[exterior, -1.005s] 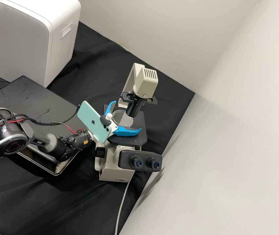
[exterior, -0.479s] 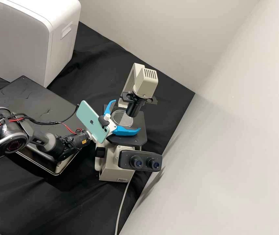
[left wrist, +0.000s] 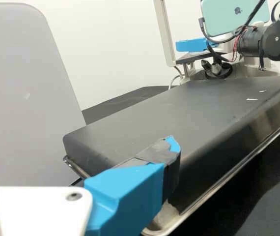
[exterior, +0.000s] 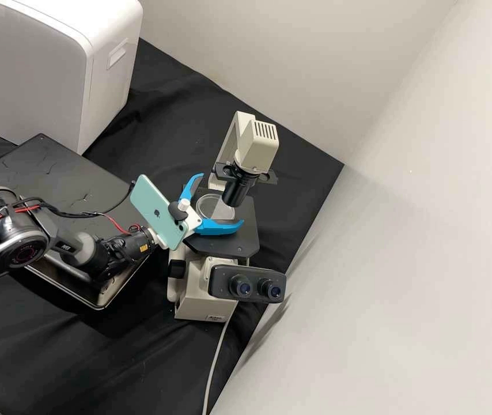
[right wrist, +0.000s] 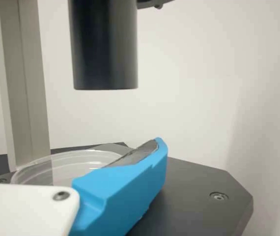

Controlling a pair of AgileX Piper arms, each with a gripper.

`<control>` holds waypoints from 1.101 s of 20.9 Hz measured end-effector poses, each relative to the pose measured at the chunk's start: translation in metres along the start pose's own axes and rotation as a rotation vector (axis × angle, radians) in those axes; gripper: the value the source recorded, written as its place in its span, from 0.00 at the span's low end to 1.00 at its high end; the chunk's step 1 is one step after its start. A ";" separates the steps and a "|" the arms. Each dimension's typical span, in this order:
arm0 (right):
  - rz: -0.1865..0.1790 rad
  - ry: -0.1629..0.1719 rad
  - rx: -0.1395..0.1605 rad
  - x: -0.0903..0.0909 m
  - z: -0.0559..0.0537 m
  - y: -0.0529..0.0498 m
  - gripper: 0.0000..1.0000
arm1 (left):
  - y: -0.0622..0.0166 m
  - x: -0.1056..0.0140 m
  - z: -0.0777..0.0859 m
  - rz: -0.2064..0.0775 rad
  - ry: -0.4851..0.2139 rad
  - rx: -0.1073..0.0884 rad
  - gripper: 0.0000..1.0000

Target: Place the petri dish on the bench

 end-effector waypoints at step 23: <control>0.007 -0.012 -0.080 -0.002 0.001 -0.002 1.00 | -0.0009 0.000 0.000 -0.005 0.000 0.003 1.00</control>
